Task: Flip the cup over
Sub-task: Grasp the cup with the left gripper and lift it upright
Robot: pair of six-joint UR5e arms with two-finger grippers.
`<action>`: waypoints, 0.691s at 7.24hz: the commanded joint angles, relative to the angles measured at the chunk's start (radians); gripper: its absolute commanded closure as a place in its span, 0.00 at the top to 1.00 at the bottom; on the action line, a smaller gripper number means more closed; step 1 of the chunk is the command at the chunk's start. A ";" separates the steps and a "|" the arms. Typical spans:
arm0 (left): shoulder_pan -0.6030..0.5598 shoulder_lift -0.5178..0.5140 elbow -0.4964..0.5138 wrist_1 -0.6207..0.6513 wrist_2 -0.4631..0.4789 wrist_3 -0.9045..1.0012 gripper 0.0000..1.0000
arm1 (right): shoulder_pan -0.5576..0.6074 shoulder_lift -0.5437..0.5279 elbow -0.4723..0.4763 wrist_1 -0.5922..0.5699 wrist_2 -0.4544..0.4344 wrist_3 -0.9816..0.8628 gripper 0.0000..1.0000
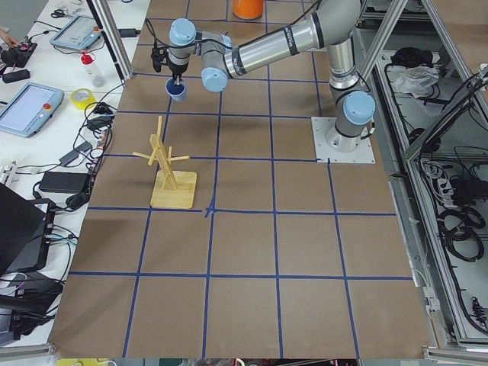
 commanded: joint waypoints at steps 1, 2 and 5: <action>-0.001 -0.026 -0.015 -0.012 0.221 0.164 0.00 | 0.021 0.003 0.002 -0.022 0.008 0.013 1.00; 0.001 -0.029 -0.059 0.004 0.221 0.152 0.00 | 0.021 0.003 0.002 -0.022 0.006 0.013 1.00; 0.001 -0.035 -0.090 0.073 0.267 0.163 0.00 | 0.019 0.002 0.003 -0.021 -0.006 0.007 1.00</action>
